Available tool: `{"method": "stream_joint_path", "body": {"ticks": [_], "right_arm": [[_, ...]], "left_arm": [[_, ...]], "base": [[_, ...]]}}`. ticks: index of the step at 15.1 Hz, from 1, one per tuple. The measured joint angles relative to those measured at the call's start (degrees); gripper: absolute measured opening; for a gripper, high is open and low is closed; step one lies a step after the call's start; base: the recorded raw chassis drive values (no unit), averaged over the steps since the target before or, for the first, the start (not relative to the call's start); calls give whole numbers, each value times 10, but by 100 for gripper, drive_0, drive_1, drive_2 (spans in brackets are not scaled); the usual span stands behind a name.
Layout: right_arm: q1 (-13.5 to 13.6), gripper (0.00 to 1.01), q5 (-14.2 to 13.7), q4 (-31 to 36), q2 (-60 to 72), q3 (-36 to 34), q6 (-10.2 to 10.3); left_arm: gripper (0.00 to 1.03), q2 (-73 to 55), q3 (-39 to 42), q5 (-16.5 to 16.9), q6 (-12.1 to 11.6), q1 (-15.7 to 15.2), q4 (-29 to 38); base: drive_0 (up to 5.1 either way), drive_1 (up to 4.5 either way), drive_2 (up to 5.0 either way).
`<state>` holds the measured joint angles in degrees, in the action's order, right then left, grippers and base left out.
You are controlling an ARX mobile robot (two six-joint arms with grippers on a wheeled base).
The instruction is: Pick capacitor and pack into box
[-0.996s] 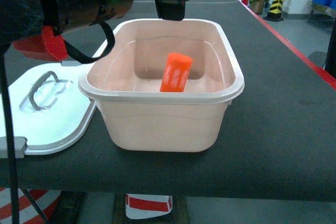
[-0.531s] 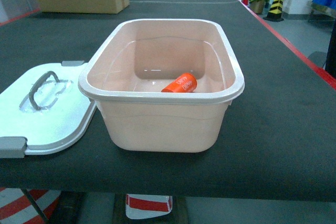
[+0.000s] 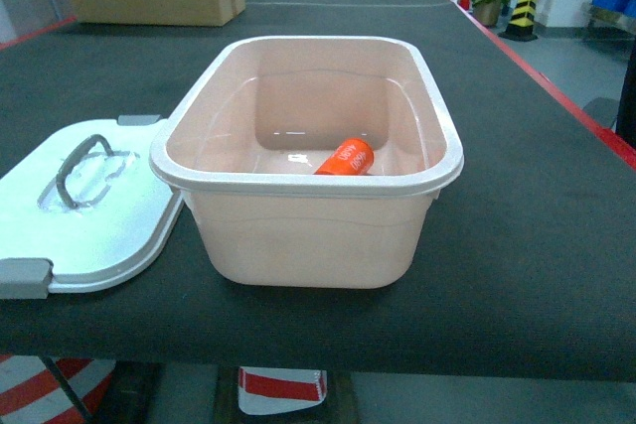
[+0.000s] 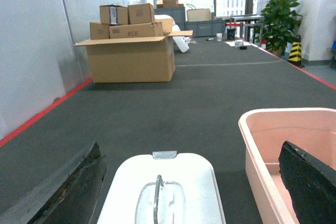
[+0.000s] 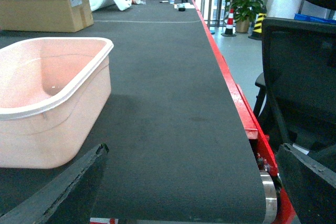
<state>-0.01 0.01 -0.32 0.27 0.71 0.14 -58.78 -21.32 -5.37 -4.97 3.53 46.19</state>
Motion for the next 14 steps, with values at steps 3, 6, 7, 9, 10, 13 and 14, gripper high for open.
{"method": "stream_joint_path", "body": {"ticks": [3, 6, 7, 9, 10, 13, 14], "right_arm": [[0, 98, 0, 0, 0, 0, 0], [0, 98, 0, 0, 0, 0, 0], [0, 98, 0, 0, 0, 0, 0], [0, 98, 0, 0, 0, 0, 0], [0, 98, 0, 0, 0, 0, 0], [0, 98, 0, 0, 0, 0, 0], [0, 98, 0, 0, 0, 0, 0]], "left_arm": [[98, -95, -20, 14, 0, -58, 49], [98, -364, -174, 41, 0, -92, 123], [98, -387, -189, 41, -1, -94, 121], [98, -433, -217, 44, -1, -96, 121], [98, -477, -243, 50, -1, -97, 117], [98, -664, -385, 72, -17, -106, 70], [98, -702, -423, 84, -17, -106, 51]], "base": [[0, 0, 0], [0, 0, 0], [0, 0, 0], [0, 0, 0], [0, 0, 0], [0, 0, 0], [0, 0, 0]]}}
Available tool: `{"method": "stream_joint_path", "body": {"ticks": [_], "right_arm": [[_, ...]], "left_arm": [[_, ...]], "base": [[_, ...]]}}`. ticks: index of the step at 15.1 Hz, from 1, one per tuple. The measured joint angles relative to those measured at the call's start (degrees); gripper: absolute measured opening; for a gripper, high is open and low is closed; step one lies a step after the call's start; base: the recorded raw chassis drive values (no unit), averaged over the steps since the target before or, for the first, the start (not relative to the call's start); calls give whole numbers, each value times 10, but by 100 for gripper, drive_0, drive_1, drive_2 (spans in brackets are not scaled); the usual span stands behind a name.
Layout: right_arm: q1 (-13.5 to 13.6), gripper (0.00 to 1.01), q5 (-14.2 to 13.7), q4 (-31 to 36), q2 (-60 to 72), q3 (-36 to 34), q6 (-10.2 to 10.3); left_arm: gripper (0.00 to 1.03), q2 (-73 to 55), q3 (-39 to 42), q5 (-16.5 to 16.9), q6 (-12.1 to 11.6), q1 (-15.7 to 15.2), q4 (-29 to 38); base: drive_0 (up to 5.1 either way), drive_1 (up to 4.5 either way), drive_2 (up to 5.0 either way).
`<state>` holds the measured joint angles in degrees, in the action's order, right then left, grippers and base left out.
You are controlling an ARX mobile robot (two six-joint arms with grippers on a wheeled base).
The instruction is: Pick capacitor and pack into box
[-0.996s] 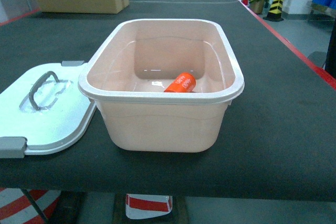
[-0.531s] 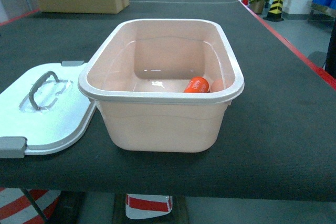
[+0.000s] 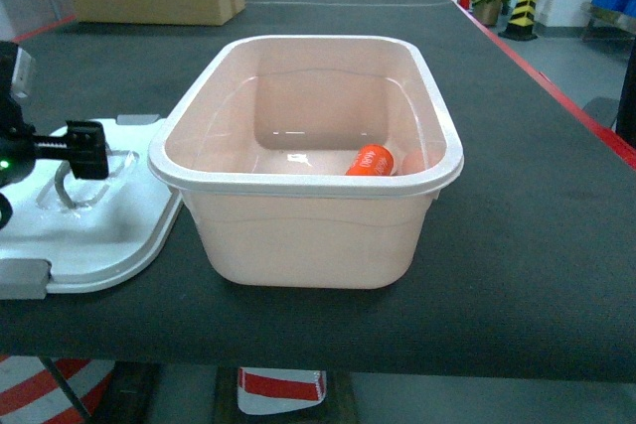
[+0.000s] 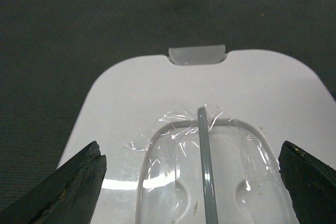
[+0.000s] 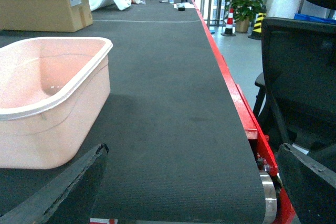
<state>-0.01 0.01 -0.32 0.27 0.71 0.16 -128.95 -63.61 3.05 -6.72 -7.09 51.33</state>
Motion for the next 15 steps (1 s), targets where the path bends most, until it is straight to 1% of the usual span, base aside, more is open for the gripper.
{"method": "stream_joint_path", "body": {"ticks": [1, 2, 3, 4, 6, 10, 11, 13, 15], "right_arm": [[0, 98, 0, 0, 0, 0, 0], [0, 98, 0, 0, 0, 0, 0], [0, 98, 0, 0, 0, 0, 0], [0, 98, 0, 0, 0, 0, 0], [0, 98, 0, 0, 0, 0, 0], [0, 98, 0, 0, 0, 0, 0], [0, 98, 0, 0, 0, 0, 0], [0, 98, 0, 0, 0, 0, 0], [0, 98, 0, 0, 0, 0, 0]], "left_arm": [[98, -33, -37, 12, 3, 0, -24], [98, -50, -56, 15, 3, 0, -31], [90, -54, -65, 17, 3, 2, -33], [77, -54, -70, 20, 3, 3, -33], [56, -54, -72, 21, 4, 3, -37], [10, -54, -68, 22, 7, -5, -37], [2, -52, -62, 24, 12, -6, -35], [2, -30, -46, 19, 25, -8, -45], [2, 11, -38, 14, 38, -17, -66]], "base": [[0, 0, 0], [0, 0, 0], [0, 0, 0], [0, 0, 0], [0, 0, 0], [0, 0, 0], [0, 0, 0], [0, 0, 0], [0, 0, 0]]}}
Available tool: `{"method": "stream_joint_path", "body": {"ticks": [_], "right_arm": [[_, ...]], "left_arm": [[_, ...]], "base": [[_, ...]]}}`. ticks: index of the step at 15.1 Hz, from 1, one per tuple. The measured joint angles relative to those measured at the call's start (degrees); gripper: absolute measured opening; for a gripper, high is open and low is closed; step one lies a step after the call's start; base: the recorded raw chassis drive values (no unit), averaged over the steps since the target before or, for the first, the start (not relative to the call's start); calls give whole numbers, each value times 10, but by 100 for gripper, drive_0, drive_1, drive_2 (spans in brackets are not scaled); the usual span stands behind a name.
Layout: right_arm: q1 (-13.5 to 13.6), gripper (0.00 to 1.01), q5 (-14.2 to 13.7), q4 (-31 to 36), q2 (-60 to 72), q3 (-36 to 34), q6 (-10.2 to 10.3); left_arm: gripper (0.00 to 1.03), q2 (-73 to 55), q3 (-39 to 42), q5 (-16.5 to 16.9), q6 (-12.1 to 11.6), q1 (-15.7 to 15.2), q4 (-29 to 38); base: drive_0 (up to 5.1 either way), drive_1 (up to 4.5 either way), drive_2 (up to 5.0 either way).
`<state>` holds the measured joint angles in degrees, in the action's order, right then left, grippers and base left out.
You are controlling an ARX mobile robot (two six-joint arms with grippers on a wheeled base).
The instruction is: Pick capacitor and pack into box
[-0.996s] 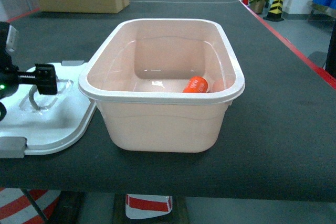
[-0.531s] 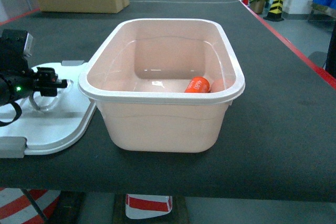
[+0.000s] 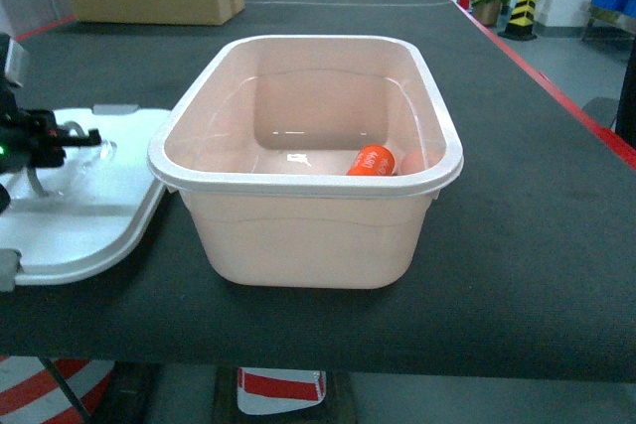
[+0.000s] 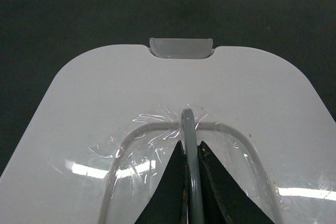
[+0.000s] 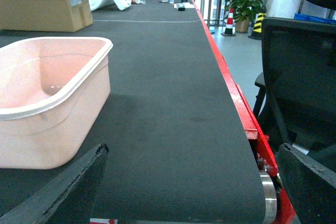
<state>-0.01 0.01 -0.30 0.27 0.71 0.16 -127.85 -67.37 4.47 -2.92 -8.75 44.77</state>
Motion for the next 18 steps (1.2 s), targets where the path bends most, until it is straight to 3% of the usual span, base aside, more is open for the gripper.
{"method": "stream_joint_path", "body": {"ticks": [4, 6, 7, 12, 16, 18], "right_arm": [[0, 98, 0, 0, 0, 0, 0], [0, 98, 0, 0, 0, 0, 0], [0, 98, 0, 0, 0, 0, 0], [0, 98, 0, 0, 0, 0, 0], [0, 98, 0, 0, 0, 0, 0], [0, 98, 0, 0, 0, 0, 0]], "left_arm": [[2, 163, -2, -37, 17, -12, -86], [2, 244, -2, -75, 41, 12, -146], [2, 269, -2, -93, 45, 36, -162], [2, 302, -16, -201, 70, 228, -217], [2, 243, -72, -263, 75, 334, -243], [2, 210, -99, -273, 81, 355, -255]], "base": [[0, 0, 0], [0, 0, 0], [0, 0, 0], [0, 0, 0], [0, 0, 0], [0, 0, 0]]}}
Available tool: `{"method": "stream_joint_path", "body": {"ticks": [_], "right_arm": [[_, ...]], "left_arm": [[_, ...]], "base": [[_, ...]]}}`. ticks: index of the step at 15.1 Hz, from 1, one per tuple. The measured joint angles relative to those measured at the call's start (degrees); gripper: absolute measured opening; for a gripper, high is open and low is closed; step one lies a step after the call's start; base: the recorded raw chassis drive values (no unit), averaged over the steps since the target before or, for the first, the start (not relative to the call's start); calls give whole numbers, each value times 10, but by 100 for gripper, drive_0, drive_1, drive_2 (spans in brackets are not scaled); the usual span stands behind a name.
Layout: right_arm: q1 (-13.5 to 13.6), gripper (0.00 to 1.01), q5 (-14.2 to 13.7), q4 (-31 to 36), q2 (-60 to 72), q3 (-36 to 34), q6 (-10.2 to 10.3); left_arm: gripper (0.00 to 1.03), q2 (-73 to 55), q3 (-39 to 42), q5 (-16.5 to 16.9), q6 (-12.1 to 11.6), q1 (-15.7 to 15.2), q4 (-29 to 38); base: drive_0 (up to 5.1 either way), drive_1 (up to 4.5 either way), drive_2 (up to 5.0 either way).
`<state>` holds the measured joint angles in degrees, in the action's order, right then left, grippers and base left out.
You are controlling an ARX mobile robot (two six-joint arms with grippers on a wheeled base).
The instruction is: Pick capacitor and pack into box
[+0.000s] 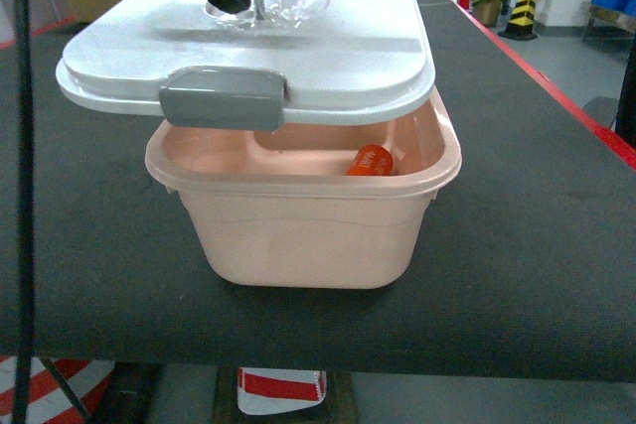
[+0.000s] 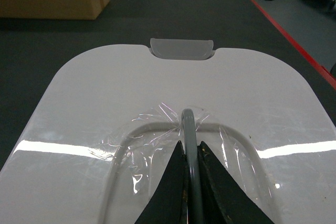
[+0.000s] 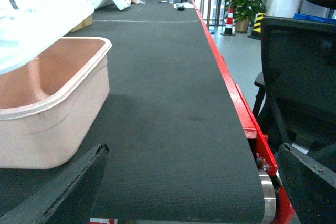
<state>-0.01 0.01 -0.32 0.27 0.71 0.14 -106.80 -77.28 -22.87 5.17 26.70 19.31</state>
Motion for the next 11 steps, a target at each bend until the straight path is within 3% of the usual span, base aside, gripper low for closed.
{"method": "stream_joint_path", "body": {"ticks": [3, 6, 11], "right_arm": [[0, 98, 0, 0, 0, 0, 0], [0, 98, 0, 0, 0, 0, 0], [0, 98, 0, 0, 0, 0, 0]], "left_arm": [[2, -42, -27, 15, 29, 2, -49], [2, -56, -31, 23, 56, 0, -57], [2, -76, -40, 31, 66, 4, -47]], "base": [[0, 0, 0], [0, 0, 0], [0, 0, 0]]}}
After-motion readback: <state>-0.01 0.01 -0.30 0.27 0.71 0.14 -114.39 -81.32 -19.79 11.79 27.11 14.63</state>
